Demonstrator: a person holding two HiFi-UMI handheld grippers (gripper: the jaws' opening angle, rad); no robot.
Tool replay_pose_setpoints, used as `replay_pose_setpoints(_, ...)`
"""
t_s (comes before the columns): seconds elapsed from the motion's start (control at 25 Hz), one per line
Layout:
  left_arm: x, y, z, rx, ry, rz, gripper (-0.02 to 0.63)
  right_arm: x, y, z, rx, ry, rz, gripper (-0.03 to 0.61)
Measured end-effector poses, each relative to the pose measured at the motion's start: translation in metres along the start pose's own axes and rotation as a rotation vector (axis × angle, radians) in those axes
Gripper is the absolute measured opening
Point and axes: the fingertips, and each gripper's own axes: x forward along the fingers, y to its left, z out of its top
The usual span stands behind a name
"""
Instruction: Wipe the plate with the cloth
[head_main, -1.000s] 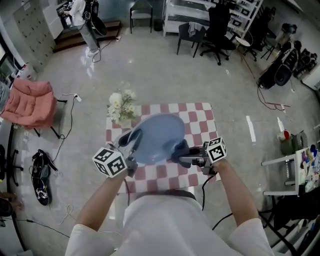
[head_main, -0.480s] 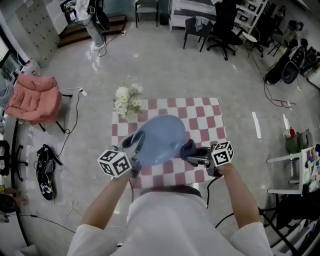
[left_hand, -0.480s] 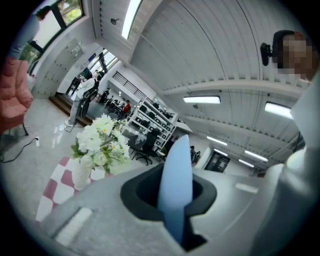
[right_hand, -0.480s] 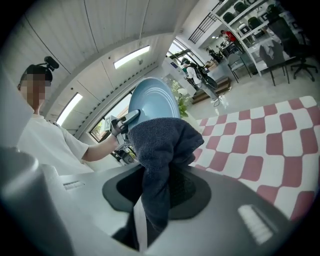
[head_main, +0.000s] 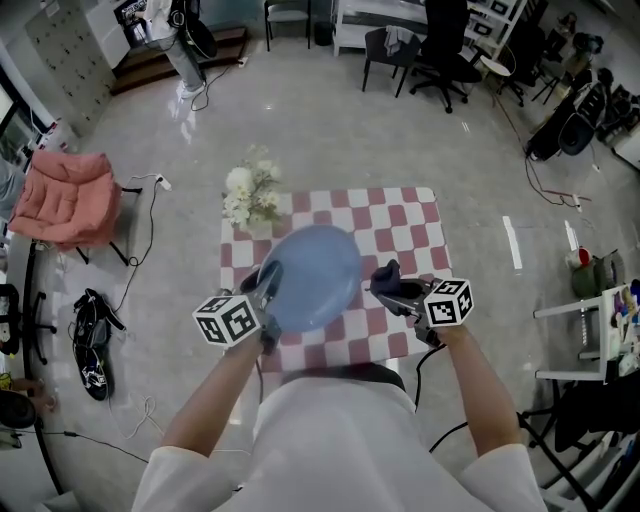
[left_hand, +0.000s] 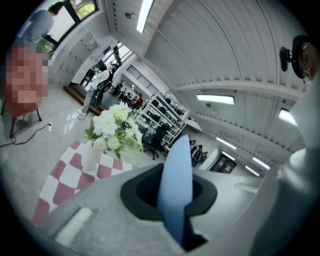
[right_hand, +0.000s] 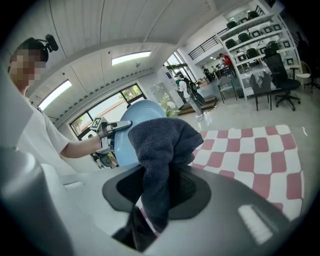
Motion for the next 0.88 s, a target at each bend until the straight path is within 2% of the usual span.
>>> replay_pose_setpoints(0.72, 0.035, -0.03, -0.048, -0.128, 0.058, 0.057, 0.035, -0.029, -0.03, 0.015, -0.109, -0.017, -0.09, 0.12)
replay_pose_setpoints(0.88, 0.037, -0.026, -0.054, -0.179, 0.066, 0.081, 0.035, -0.036, -0.035, 0.025, -0.108, -0.093, -0.146, 0.12)
